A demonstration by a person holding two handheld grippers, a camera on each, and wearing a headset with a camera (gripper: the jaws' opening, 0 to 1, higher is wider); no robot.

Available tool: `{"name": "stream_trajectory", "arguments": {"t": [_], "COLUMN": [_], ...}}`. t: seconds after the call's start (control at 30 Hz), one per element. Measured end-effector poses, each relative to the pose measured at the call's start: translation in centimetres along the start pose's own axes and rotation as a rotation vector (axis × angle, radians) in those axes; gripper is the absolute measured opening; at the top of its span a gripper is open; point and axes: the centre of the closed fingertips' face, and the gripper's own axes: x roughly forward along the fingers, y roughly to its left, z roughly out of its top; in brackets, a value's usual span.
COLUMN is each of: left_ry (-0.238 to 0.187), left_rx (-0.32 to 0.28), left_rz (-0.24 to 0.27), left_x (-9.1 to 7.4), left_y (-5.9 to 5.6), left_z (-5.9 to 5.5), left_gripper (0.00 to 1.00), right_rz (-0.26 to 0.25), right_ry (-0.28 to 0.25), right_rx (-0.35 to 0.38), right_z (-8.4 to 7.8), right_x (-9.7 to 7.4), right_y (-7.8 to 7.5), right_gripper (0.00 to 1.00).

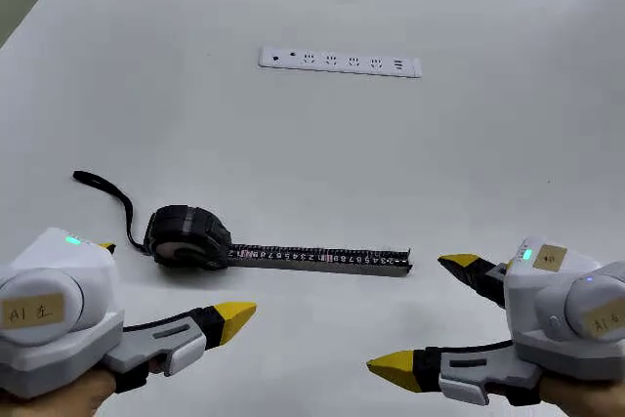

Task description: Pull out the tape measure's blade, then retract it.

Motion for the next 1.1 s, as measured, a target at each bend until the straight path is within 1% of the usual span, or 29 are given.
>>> {"name": "stream_trajectory", "arguments": {"t": [0.27,0.33,0.47,0.6,0.77,0.9,1.1], "left_ry": [-0.010,-0.013,-0.017,-0.018,-0.021,-0.025,-0.019], "left_rx": [-0.019,-0.027,-0.041,-0.053,-0.078,-0.083,-0.104], "left_rz": [0.016,0.022,0.035,0.049,0.064,0.078,0.092], "left_x": [1.2,1.4,1.7,2.1,2.6,3.0,3.6], "left_y": [0.7,0.9,1.2,1.6,2.3,2.7,3.0], "left_z": [0.4,0.6,0.8,0.9,1.0,1.2,1.0], "left_gripper": [0.99,0.99,0.99,0.99,0.97,0.97,0.94], "right_rz": [0.024,0.028,0.032,0.041,0.055,0.063,0.072], "right_ry": [0.022,0.035,0.039,0.062,0.078,0.088,0.103], "right_rx": [-0.044,-0.064,-0.089,-0.122,-0.141,-0.154,-0.174], "right_z": [-0.2,-0.3,-0.2,-0.5,-0.7,-0.8,-0.9], "right_x": [0.6,0.8,1.1,1.5,1.9,2.1,2.7], "right_y": [-0.9,-1.3,-1.9,-2.5,-3.2,-3.6,-4.5], "right_gripper": [0.79,0.77,0.73,0.68,0.62,0.59,0.55]}}
